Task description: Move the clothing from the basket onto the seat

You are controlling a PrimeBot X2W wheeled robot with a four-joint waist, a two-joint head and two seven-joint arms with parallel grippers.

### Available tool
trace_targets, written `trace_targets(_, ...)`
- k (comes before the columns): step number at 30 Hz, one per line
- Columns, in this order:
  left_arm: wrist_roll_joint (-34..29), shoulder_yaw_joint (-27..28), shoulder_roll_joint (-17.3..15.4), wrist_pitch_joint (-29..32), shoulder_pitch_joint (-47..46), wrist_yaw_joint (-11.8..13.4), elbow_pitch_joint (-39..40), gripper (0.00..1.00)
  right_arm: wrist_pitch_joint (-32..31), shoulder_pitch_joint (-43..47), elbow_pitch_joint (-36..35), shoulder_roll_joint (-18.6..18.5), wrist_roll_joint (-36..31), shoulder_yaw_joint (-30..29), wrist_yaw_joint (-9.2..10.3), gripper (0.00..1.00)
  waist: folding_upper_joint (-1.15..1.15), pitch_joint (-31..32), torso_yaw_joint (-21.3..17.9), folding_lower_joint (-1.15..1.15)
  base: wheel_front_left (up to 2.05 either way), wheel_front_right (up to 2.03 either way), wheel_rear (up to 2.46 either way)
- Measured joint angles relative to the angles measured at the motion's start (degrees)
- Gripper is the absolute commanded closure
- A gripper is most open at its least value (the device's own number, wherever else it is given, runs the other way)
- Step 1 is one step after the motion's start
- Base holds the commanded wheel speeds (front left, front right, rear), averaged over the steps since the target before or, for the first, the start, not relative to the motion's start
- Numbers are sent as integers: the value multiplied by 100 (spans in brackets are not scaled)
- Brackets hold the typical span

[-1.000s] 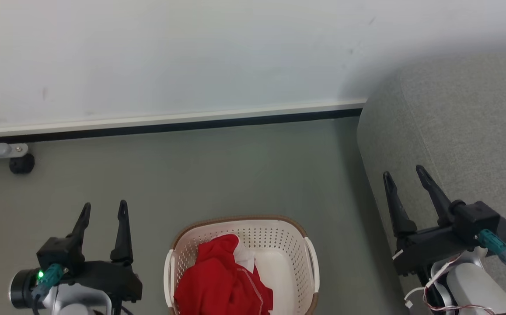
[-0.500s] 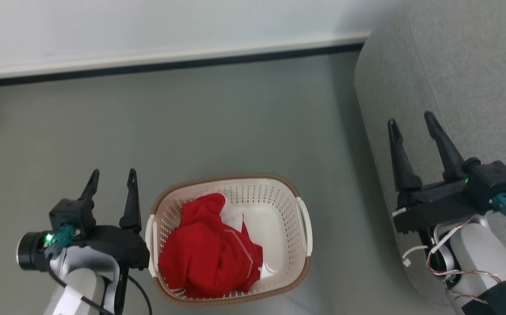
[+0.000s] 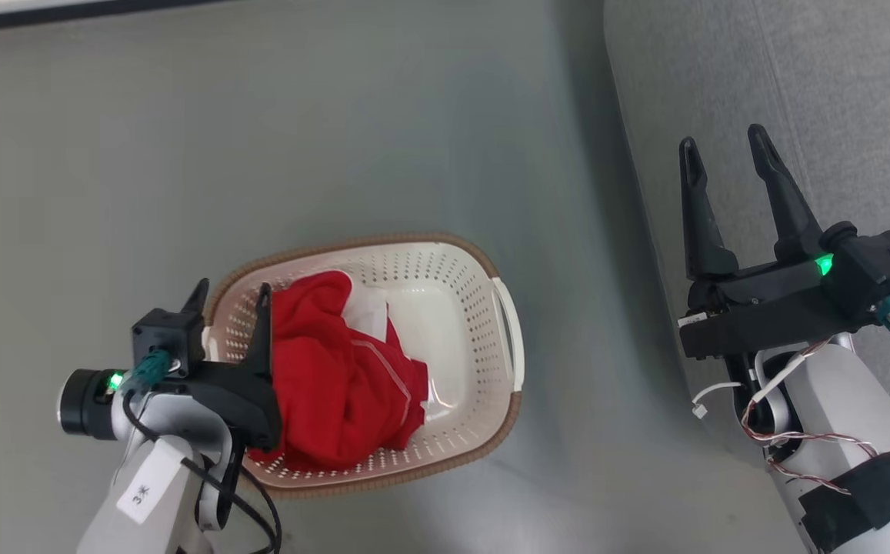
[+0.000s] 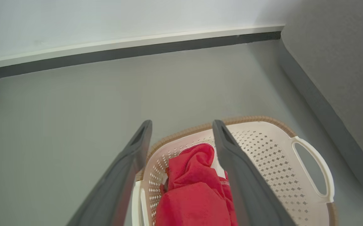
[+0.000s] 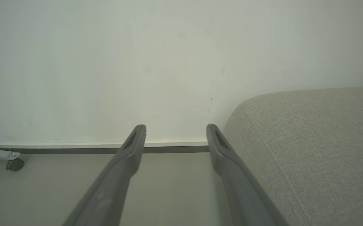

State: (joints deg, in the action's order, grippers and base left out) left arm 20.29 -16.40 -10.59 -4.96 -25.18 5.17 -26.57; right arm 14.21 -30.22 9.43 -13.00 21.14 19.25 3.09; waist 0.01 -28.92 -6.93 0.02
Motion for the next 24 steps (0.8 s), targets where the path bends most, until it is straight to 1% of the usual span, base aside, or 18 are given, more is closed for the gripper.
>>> trace_targets(5,-67,-132,9,118,-171,-122,-297,0,1,-144,-3,75,0,3,1,0,0,-311,-155,0,0,0,0)
trace_targets(7,-78,-183,8,174,-241,-126,-408,0,1,-205,0,112,0,11,0,0,0,-420,-220,0,0,0,0)
trace_targets(11,-230,-330,10,274,-358,-248,-637,0,4,-240,14,170,0,20,0,0,0,-612,-352,-1,0,0,0)
trace_targets(17,-234,-459,16,471,-497,-420,-1034,0,7,-331,30,296,0,57,0,0,0,-843,-534,-1,0,0,0)
trace_targets(24,-296,-541,-12,798,-654,-468,-1532,0,8,-359,74,413,0,96,-8,0,0,-1076,-719,-2,0,0,0)
